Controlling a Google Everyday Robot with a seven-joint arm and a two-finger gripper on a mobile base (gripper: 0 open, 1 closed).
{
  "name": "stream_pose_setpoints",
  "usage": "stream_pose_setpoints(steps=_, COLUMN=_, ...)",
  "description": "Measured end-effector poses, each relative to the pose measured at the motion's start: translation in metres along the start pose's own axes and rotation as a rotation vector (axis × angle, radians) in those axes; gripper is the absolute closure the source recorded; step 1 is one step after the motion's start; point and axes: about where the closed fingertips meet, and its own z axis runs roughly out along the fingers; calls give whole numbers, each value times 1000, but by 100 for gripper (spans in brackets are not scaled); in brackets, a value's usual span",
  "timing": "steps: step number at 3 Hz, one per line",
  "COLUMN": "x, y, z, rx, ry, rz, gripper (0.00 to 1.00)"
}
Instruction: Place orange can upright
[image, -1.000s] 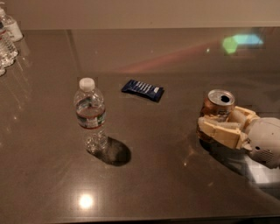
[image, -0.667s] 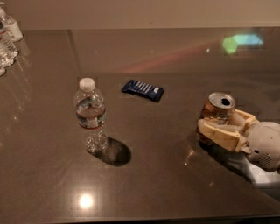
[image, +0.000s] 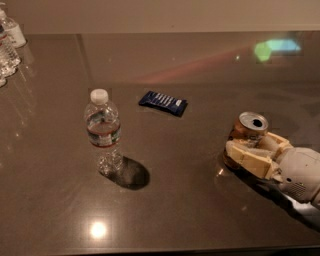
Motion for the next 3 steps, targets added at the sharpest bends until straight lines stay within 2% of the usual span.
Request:
stream_pose_setpoints(steps=1, x=-1, y=1, z=1, rx=-3, ry=0, rz=-2, gripper=15)
stream_pose_setpoints(steps=2, x=-2, y=3, z=3, rx=-6, ry=0, rz=-5, gripper=0)
stream_pose_setpoints(steps=3, x=-2, y=3, z=3, rx=-6, ry=0, rz=-5, gripper=0)
